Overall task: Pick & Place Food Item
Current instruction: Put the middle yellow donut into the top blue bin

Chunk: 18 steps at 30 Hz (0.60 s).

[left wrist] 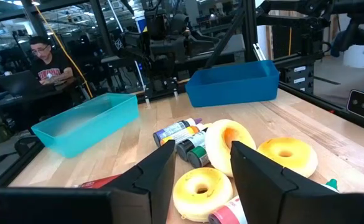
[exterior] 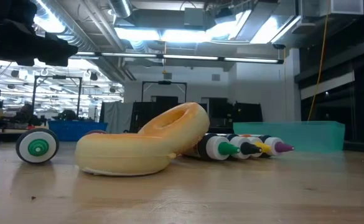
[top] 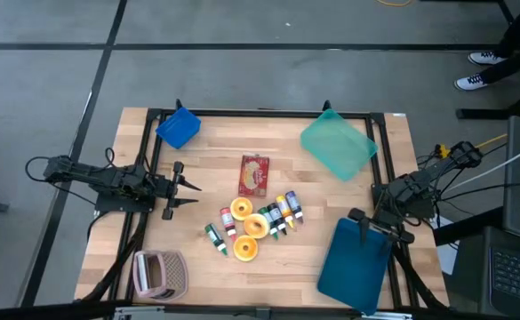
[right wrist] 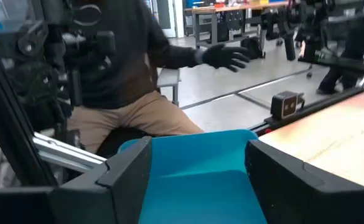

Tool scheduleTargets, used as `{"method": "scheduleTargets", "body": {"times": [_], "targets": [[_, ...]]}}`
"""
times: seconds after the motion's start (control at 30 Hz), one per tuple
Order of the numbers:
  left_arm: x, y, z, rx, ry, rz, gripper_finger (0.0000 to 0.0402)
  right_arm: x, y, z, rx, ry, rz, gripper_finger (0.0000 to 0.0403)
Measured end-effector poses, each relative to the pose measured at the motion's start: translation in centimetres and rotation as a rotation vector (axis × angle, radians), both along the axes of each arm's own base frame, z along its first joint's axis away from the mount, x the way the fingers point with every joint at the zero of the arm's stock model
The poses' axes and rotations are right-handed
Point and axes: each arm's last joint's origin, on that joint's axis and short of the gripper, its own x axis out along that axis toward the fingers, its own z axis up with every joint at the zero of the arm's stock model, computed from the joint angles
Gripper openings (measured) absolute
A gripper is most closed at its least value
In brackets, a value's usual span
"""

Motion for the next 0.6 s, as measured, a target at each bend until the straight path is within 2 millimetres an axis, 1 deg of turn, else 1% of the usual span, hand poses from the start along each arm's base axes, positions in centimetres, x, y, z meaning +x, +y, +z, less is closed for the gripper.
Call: {"method": "scheduleTargets", "body": {"times": [0.1, 0.37, 0.53, 0.6], "targets": [[0.0, 0.0, 0.0, 0.0, 0.0, 0.0, 0.0148, 0.0, 0.0, -0.01, -0.026, -0.055, 0.006, 0.0254], [0.0, 0.0, 0.01, 0.0, 0.0, 0.0, 0.0152, 0.0, 0.0, -0.01, -0.015, -0.032, 0.004, 0.0254], [0.0, 0.0, 0.0, 0.001, 0.0, 0.0, 0.0149, 0.02, 0.01, 0.17, -0.024, -0.091, 0.007, 0.0254], [0.0, 0.01, 0.0, 0.061, -0.007, -0.001, 0.0148, 0.04, 0.04, 0.54, 0.0, -0.122, 0.007, 0.0254]]}}
